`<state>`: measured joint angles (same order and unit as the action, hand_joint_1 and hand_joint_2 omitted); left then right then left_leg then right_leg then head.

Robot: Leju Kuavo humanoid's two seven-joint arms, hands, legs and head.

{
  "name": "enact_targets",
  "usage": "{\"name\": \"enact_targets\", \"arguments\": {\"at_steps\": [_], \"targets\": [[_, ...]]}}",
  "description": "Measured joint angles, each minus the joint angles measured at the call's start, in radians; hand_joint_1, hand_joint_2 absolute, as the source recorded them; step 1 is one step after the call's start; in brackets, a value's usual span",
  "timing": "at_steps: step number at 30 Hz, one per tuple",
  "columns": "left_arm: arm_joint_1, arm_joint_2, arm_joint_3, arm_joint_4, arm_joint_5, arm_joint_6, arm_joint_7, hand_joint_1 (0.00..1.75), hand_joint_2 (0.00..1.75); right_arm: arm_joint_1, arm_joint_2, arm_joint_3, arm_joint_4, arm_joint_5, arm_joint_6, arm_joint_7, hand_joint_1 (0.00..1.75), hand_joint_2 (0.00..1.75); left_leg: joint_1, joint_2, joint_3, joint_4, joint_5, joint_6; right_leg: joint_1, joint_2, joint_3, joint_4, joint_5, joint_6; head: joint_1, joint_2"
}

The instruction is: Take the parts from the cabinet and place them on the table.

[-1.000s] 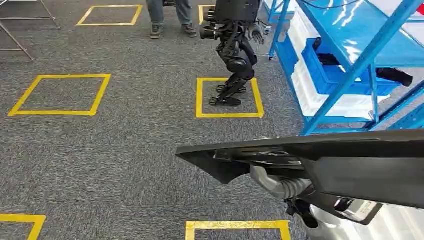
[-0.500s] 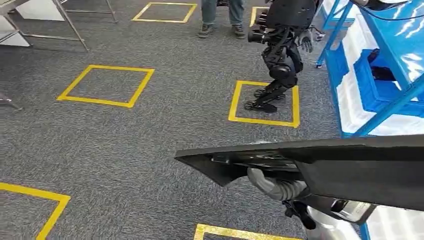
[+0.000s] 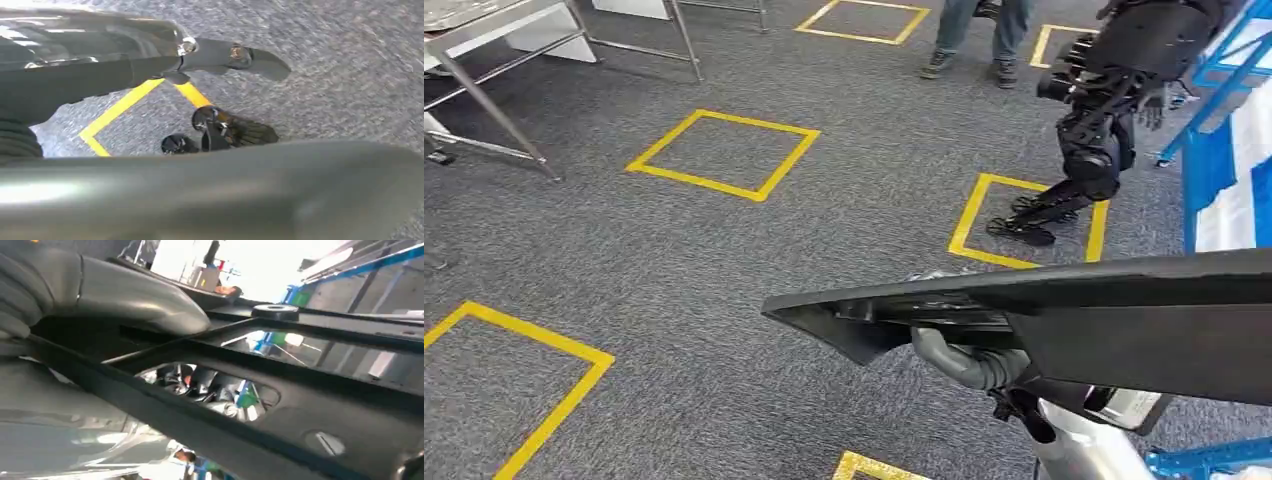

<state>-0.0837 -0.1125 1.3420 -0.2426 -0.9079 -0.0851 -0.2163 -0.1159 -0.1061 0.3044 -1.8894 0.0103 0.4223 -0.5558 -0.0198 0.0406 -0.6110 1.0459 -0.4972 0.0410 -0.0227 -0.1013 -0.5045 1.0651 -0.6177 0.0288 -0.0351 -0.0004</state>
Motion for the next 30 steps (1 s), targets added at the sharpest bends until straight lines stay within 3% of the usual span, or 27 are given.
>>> {"name": "enact_targets", "arguments": {"at_steps": [1,2,4,5,6,8,9,10,13,14,15,16,17,19,20,21,23,24,25,27,29,30], "targets": [[-0.003,0.0,0.0,0.0,0.005,-0.003,-0.002,0.0,1.75,-0.007,0.0,0.001,0.0,-0.003,0.002,0.0,1.75,1.75,0.005,-0.01,0.003,-0.001,0.0,0.005,0.0,0.051,-0.023,0.052,-0.03,-0.002,0.0,0.0],[-0.008,0.0,0.001,0.0,0.011,-0.004,-0.004,0.0,1.75,-0.008,-0.003,0.0,0.001,-0.005,0.003,0.0,1.75,1.75,0.007,-0.025,0.004,-0.001,-0.001,0.008,0.0,0.079,-0.06,0.123,-0.064,-0.003,0.003,0.0],[-0.01,-0.002,0.002,0.0,0.01,-0.008,-0.004,0.0,1.75,-0.006,-0.009,0.0,0.006,-0.01,0.006,0.0,1.75,1.75,0.007,-0.058,0.006,0.0,-0.004,0.011,0.0,0.095,-0.143,0.258,-0.104,-0.001,0.003,0.0],[-0.009,-0.003,0.002,0.0,0.01,-0.009,-0.004,0.0,1.75,-0.005,-0.01,0.0,0.006,-0.013,0.006,0.0,1.75,1.75,0.007,-0.074,0.008,0.0,-0.004,0.012,0.0,0.096,-0.163,0.271,-0.091,0.0,0.003,0.0],[-0.007,-0.003,0.003,0.0,0.011,-0.009,-0.004,0.0,1.75,-0.005,-0.011,-0.001,0.006,-0.014,0.006,0.0,1.75,1.75,0.008,-0.09,0.012,0.001,-0.007,0.011,0.0,0.097,-0.159,0.239,-0.052,0.0,0.003,0.0],[-0.005,-0.004,0.003,0.0,0.011,-0.009,-0.001,0.0,1.75,-0.005,-0.013,0.0,0.006,-0.017,0.008,0.0,1.75,1.75,0.012,-0.12,0.024,0.003,-0.014,0.005,-0.002,0.113,-0.111,0.091,0.058,0.002,0.003,0.0],[-0.004,-0.004,0.004,0.0,0.011,-0.007,0.0,0.0,1.75,-0.005,-0.015,0.0,0.005,-0.018,0.008,-0.001,1.75,1.75,0.015,-0.134,0.022,0.006,-0.02,-0.001,-0.005,0.156,-0.092,0.019,0.093,0.002,0.003,0.0],[-0.008,-0.004,0.005,0.0,0.012,-0.006,0.002,0.0,1.75,-0.002,-0.018,0.0,0.006,-0.019,0.008,-0.001,1.75,1.75,0.012,-0.148,0.017,0.015,-0.023,-0.006,-0.009,0.193,-0.087,0.007,0.083,0.004,0.003,0.0],[0.001,-0.004,0.008,0.0,0.011,-0.005,0.01,0.0,1.75,0.006,-0.02,0.0,0.003,-0.024,0.008,-0.001,1.75,1.75,0.022,-0.179,0.005,0.008,-0.016,-0.02,-0.001,0.169,-0.079,-0.006,0.07,-0.008,0.002,0.0],[0.003,-0.004,0.01,0.0,0.011,-0.005,0.011,0.0,1.75,0.006,-0.02,0.0,0.002,-0.025,0.008,-0.001,1.75,1.75,0.02,-0.191,0.004,0.01,-0.018,-0.025,-0.008,0.156,-0.075,-0.012,0.072,-0.012,0.002,0.0],[0.005,-0.006,0.013,0.0,0.011,-0.004,0.012,0.0,1.75,0.006,-0.02,0.0,0.001,-0.026,0.008,-0.001,1.75,1.75,0.015,-0.147,0.003,0.021,-0.028,-0.029,-0.01,0.141,-0.069,-0.015,0.072,-0.015,0.002,0.0],[0.002,-0.007,0.013,0.0,0.011,-0.003,0.013,0.0,1.75,0.009,-0.02,0.0,-0.001,-0.026,0.008,-0.001,1.75,1.75,0.013,-0.092,-0.018,0.061,-0.051,-0.034,-0.01,0.125,-0.064,-0.016,0.068,-0.022,-0.001,0.0],[-0.002,-0.007,0.013,0.0,0.01,-0.003,0.014,0.0,1.75,0.011,-0.021,-0.001,-0.003,-0.029,0.008,-0.001,1.75,1.75,0.017,-0.068,-0.054,0.129,-0.083,-0.04,-0.008,0.107,-0.061,-0.016,0.064,-0.026,-0.001,0.0],[-0.003,-0.007,0.013,0.0,0.006,-0.005,0.018,0.0,1.75,0.013,-0.025,-0.001,-0.003,-0.035,0.008,0.001,1.75,1.75,0.023,-0.054,-0.134,0.278,-0.134,-0.047,-0.007,0.074,-0.055,-0.016,0.056,-0.029,-0.001,0.0],[-0.002,-0.007,0.013,0.0,0.005,-0.005,0.019,0.0,1.75,0.013,-0.026,-0.001,-0.002,-0.036,0.008,0.005,1.75,1.75,0.026,-0.053,-0.153,0.307,-0.131,-0.049,-0.007,0.06,-0.05,-0.016,0.052,-0.029,-0.001,0.0],[0.003,-0.007,0.013,0.0,0.006,-0.005,0.02,0.0,1.75,0.013,-0.027,-0.001,-0.002,-0.039,0.008,0.007,1.75,1.75,0.028,-0.051,-0.148,0.286,-0.104,-0.051,-0.007,0.046,-0.044,-0.016,0.047,-0.028,-0.001,0.0],[0.005,-0.008,0.013,0.0,0.006,-0.005,0.019,0.0,1.75,0.011,-0.029,-0.001,-0.002,-0.043,0.009,0.009,1.75,1.75,0.027,-0.038,-0.082,0.14,-0.01,-0.046,-0.007,0.021,-0.028,-0.016,0.035,-0.024,-0.001,0.0],[0.005,-0.008,0.013,0.0,0.006,-0.005,0.019,0.0,1.75,0.009,-0.03,-0.001,-0.002,-0.046,0.01,0.01,1.75,1.75,0.023,-0.006,-0.041,0.052,0.032,-0.038,-0.006,0.01,-0.018,-0.016,0.029,-0.021,-0.001,0.0],[0.002,-0.007,0.013,0.0,0.006,-0.005,0.019,0.0,1.75,0.009,-0.031,-0.001,-0.002,-0.047,0.011,0.011,1.75,1.75,0.008,0.038,-0.03,0.043,0.011,-0.031,-0.002,0.0,-0.015,-0.019,0.024,-0.016,-0.001,0.0],[-0.002,-0.008,0.013,0.0,0.005,-0.005,0.018,0.0,1.75,0.009,-0.035,-0.002,-0.002,-0.054,0.015,0.014,1.75,1.75,0.002,0.032,-0.032,0.029,0.003,-0.016,0.001,-0.019,-0.013,-0.018,0.018,-0.004,0.0,0.0],[0.005,-0.008,0.013,0.0,0.001,-0.002,0.018,0.0,1.75,0.007,-0.035,0.0,-0.003,-0.06,0.018,0.018,1.75,1.75,-0.003,0.007,-0.029,0.025,-0.001,-0.006,-0.001,-0.044,0.003,-0.029,0.014,0.006,-0.001,0.0],[0.006,-0.008,0.013,0.0,-0.002,-0.001,0.019,0.0,1.75,0.007,-0.036,0.0,-0.005,-0.065,0.018,0.02,1.75,1.75,0.01,-0.002,-0.014,0.007,0.005,0.0,-0.003,-0.043,0.014,-0.031,0.003,0.013,-0.001,0.0]]}}
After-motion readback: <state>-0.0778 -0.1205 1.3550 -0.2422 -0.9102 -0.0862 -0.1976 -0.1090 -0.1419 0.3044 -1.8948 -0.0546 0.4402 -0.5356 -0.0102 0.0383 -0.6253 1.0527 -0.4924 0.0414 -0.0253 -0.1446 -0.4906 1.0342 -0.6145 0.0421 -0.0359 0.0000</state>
